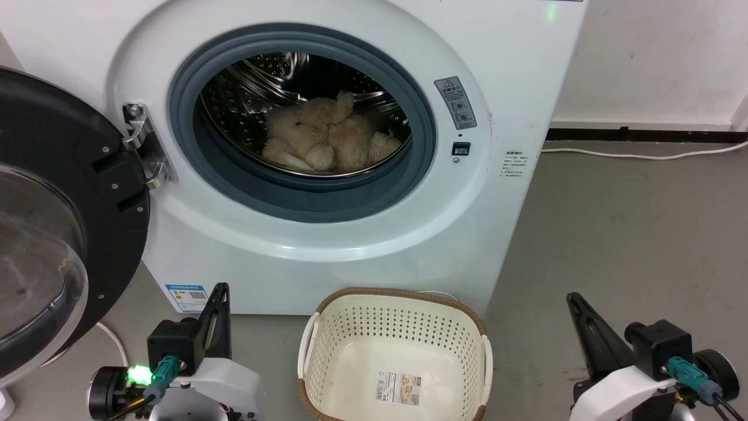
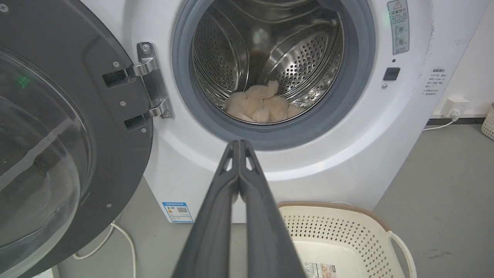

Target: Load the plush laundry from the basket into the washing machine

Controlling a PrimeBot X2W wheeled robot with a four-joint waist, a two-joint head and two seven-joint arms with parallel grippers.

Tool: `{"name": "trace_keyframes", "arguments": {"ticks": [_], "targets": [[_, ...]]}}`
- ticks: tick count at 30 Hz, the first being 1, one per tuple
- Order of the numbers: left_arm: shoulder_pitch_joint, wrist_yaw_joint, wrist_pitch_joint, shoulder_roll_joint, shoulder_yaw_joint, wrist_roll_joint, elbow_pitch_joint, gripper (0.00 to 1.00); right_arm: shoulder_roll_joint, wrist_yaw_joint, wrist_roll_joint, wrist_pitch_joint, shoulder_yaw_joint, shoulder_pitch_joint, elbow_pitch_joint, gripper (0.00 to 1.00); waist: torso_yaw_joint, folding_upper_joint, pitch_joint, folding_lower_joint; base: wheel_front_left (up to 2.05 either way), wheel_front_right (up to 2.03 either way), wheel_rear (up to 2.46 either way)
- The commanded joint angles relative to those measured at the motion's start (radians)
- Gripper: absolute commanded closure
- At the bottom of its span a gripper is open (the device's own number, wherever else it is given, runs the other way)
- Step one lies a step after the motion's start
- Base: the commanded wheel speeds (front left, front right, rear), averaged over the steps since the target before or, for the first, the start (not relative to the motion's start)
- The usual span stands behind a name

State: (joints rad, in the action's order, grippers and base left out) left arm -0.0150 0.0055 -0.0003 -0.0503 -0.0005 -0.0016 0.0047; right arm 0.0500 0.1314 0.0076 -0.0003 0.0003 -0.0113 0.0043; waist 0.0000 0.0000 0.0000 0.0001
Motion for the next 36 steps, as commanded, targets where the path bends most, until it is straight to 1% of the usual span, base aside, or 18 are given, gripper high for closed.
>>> {"name": "trace_keyframes", "arguments": {"ticks": [1, 36], "targets": [[0.015, -0.005, 0.0, 0.0, 0.0, 0.002, -0.005, 1.0, 0.0, -0.001, -0.008, 0.0, 0.0, 0.011, -0.004, 1.0, 0.0, 0.0, 0.0, -0.0001, 0.0, 0.0, 0.0], [0.015, -0.005, 0.0, 0.0, 0.0, 0.002, -0.005, 1.0, 0.0, -0.001, -0.008, 0.0, 0.0, 0.011, -0.004, 1.0, 0.0, 0.0, 0.0, -0.0001, 0.0, 0.0, 0.0]]}}
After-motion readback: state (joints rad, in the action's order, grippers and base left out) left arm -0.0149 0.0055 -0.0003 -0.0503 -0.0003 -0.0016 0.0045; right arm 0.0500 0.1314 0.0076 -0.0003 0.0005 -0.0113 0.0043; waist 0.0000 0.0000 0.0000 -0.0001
